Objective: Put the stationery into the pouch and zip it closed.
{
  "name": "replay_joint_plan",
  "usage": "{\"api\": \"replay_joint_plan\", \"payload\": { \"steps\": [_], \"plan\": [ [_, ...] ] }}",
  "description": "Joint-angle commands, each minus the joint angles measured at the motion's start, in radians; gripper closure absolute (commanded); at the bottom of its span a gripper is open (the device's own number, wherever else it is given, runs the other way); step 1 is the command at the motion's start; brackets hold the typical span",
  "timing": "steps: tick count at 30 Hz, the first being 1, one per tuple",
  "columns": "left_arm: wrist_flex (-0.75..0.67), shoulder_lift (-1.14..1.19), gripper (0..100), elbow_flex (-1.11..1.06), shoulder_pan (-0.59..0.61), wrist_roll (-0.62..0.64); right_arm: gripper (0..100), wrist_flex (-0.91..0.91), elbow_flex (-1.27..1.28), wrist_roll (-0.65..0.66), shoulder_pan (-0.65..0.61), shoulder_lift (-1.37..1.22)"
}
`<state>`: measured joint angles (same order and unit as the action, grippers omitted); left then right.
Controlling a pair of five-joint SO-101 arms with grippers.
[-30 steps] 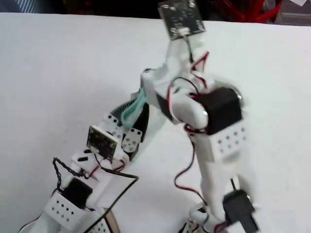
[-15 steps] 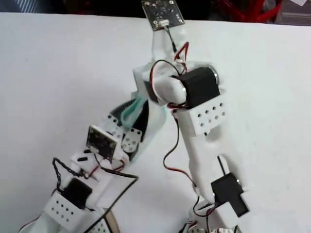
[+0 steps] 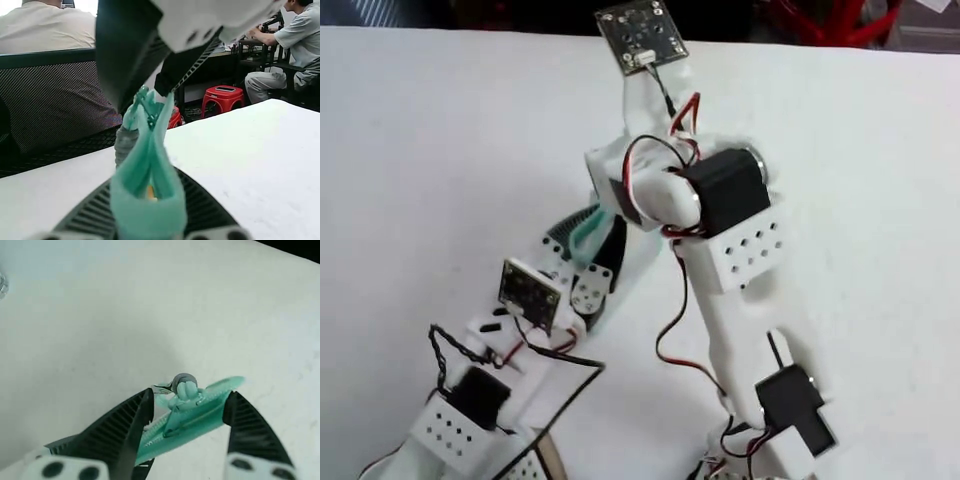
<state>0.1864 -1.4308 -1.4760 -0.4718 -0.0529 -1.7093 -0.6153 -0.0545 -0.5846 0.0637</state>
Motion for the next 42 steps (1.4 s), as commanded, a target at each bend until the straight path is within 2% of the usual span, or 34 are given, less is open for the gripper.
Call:
{"api": "replay_joint_plan", "payload": {
  "steps": [1, 6, 11, 15, 25, 31, 37, 42],
  "plan": [
    [-0.005, 0.008, 98, -0.003, 0.016, -0.012, 82.7, -0.008, 0.005, 0.011, -0.012, 0.035],
    [-0.005, 0.010, 98, -0.003, 0.016, -0.012, 92.7, -0.008, 0.003, 0.011, -0.012, 0.036],
    [-0.005, 0.012, 98, -0.003, 0.016, -0.012, 98.4, -0.008, 0.005, 0.012, -0.012, 0.084],
    [-0.005, 0.012, 98, -0.003, 0.016, -0.012, 98.1, -0.008, 0.005, 0.055, -0.012, 0.119],
    [-0.005, 0.012, 98, -0.003, 0.016, -0.012, 97.1, -0.008, -0.003, 0.060, -0.005, 0.084],
    [-0.005, 0.012, 98, -0.003, 0.016, -0.012, 72.7, -0.008, 0.005, 0.057, -0.010, 0.084],
    [-0.005, 0.012, 98, -0.003, 0.016, -0.012, 80.0, -0.008, 0.029, 0.072, -0.012, 0.076],
    [-0.005, 0.012, 98, -0.003, 0.016, -0.012, 81.7, -0.007, 0.091, 0.110, -0.044, 0.076]
  ]
}}
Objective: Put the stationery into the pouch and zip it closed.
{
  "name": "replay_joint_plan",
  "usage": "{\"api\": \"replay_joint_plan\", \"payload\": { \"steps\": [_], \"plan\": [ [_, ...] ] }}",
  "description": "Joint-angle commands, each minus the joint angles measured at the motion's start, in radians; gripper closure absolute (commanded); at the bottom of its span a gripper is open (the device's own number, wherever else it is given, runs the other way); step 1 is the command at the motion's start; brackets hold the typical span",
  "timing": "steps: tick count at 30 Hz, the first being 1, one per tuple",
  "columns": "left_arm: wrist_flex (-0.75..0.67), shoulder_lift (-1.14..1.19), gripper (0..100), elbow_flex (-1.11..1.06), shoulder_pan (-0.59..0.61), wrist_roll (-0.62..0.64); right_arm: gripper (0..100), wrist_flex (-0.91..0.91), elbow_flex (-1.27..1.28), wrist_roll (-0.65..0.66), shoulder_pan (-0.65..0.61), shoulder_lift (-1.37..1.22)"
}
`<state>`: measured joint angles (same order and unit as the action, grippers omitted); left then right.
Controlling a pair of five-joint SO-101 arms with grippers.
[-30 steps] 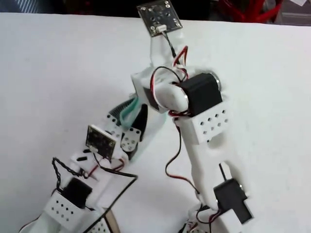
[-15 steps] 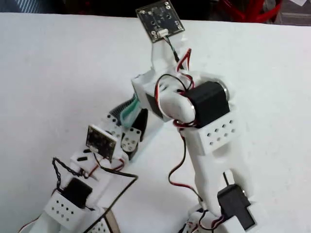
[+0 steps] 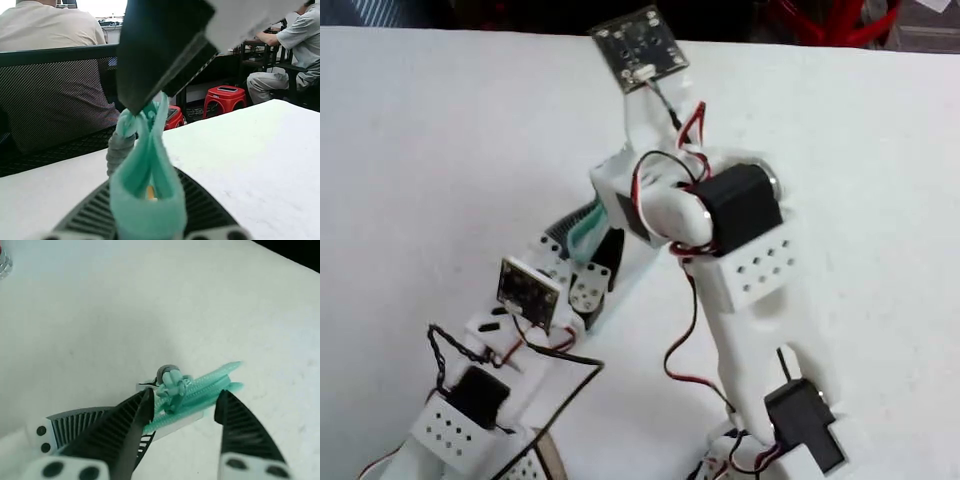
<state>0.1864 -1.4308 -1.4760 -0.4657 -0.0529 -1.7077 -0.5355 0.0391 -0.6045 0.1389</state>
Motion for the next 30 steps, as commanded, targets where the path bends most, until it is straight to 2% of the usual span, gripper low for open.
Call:
{"api": "replay_joint_plan", "payload": {
  "steps": [1, 5, 7, 17, 22, 23, 30],
  "plan": [
    [-0.005, 0.012, 98, -0.003, 0.010, -0.012, 83.7, -0.007, 0.011, 0.017, -0.027, 0.001],
    [-0.005, 0.012, 98, -0.003, 0.010, -0.012, 99.0, -0.001, 0.009, 0.017, -0.024, 0.008],
    [-0.005, 0.012, 98, -0.003, 0.010, -0.012, 96.4, 0.005, 0.009, 0.017, -0.022, 0.005],
    [-0.005, 0.012, 98, -0.005, 0.010, -0.012, 97.3, -0.004, -0.103, 0.018, -0.022, 0.008],
    [-0.005, 0.012, 98, -0.005, 0.010, -0.012, 80.8, -0.005, -0.115, 0.017, -0.027, 0.001],
    [-0.005, 0.012, 98, -0.005, 0.010, -0.012, 80.0, -0.005, -0.115, 0.017, -0.027, -0.001],
    [-0.005, 0.012, 98, -0.005, 0.010, -0.012, 85.8, -0.005, -0.107, 0.017, -0.022, -0.002]
  ]
}}
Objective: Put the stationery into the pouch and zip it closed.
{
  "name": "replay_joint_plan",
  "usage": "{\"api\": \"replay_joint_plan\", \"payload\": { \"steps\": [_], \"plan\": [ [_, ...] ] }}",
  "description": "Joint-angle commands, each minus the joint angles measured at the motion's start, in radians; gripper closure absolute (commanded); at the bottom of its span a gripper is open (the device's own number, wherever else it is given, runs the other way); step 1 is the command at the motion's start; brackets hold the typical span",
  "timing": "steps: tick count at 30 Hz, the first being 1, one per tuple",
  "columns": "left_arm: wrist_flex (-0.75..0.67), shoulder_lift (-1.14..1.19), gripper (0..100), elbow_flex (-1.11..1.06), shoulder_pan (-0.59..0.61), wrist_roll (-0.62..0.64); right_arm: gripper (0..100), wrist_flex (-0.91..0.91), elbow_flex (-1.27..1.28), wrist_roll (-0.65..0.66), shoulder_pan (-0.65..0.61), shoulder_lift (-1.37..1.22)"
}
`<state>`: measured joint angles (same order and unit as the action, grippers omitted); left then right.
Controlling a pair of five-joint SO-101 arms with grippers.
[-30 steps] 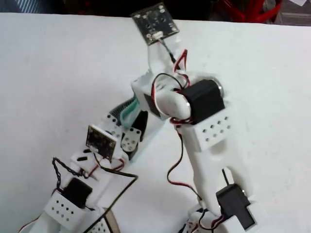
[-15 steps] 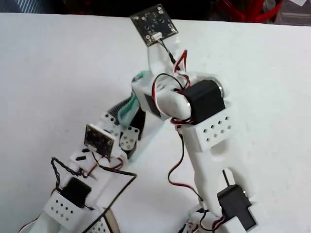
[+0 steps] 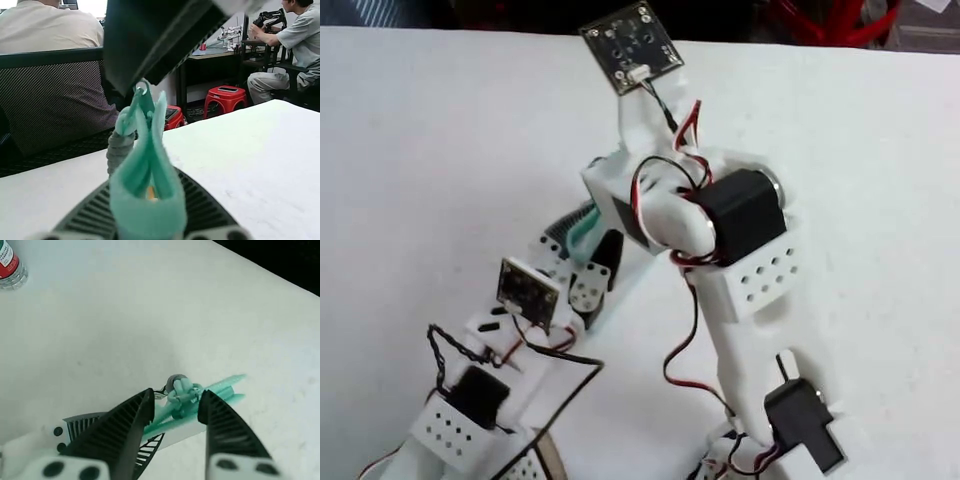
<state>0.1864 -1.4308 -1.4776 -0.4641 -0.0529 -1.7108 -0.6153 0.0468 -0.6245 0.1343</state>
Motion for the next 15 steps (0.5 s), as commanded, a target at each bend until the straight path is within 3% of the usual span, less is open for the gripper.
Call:
{"api": "replay_joint_plan", "payload": {
  "steps": [1, 8, 13, 15],
  "plan": [
    [-0.005, 0.012, 98, -0.003, 0.008, -0.012, 85.8, -0.002, -0.015, 0.009, -0.002, 0.002],
    [-0.005, 0.012, 98, -0.003, 0.008, -0.012, 86.8, 0.012, 0.051, 0.009, 0.007, 0.005],
    [-0.005, 0.012, 98, -0.003, 0.008, -0.012, 97.9, 0.045, 0.060, 0.018, 0.010, 0.002],
    [-0.005, 0.012, 98, -0.003, 0.008, -0.012, 98.0, 0.048, 0.060, 0.044, 0.022, 0.002]
  ]
}}
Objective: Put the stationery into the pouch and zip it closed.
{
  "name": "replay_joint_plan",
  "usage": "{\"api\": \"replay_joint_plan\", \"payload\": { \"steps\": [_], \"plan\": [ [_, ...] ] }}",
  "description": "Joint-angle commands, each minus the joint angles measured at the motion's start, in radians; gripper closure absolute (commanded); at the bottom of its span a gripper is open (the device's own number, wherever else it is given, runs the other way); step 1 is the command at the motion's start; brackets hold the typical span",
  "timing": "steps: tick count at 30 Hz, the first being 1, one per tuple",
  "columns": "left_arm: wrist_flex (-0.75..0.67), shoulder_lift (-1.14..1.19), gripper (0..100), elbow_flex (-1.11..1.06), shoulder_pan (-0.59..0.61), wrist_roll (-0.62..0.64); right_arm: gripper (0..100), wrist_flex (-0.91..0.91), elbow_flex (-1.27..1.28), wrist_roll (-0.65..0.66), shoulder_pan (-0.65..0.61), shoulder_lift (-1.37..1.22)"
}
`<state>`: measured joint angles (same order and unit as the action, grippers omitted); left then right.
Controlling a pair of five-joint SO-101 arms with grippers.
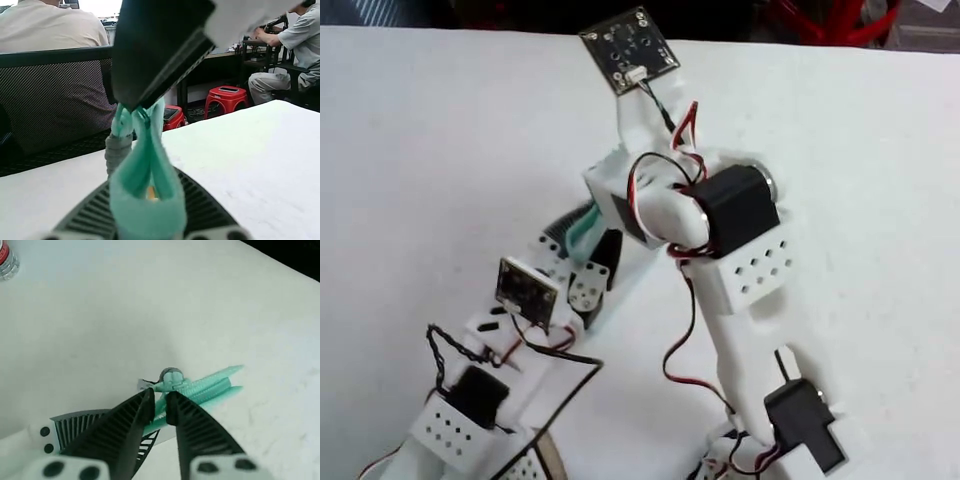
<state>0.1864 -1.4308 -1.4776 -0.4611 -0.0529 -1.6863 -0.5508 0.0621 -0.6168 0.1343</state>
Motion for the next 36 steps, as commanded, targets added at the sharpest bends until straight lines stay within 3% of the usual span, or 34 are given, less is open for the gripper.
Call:
{"api": "replay_joint_plan", "payload": {
  "steps": [1, 13, 19, 26, 36],
  "plan": [
    [-0.005, 0.012, 98, -0.003, 0.005, -0.012, 98.0, 0.024, -0.006, 0.032, 0.024, 0.002],
    [-0.005, 0.012, 98, -0.003, 0.005, -0.012, 97.1, 0.019, -0.012, 0.037, 0.085, 0.012],
    [-0.005, 0.012, 98, -0.003, 0.005, -0.012, 81.8, 0.024, -0.014, 0.035, 0.084, 0.005],
    [-0.005, 0.012, 98, -0.005, 0.005, -0.012, 87.5, 0.054, -0.014, 0.038, 0.008, 0.004],
    [-0.005, 0.008, 98, -0.018, -0.002, -0.012, 87.9, 0.082, 0.003, 0.043, 0.013, -0.001]
  ]
}}
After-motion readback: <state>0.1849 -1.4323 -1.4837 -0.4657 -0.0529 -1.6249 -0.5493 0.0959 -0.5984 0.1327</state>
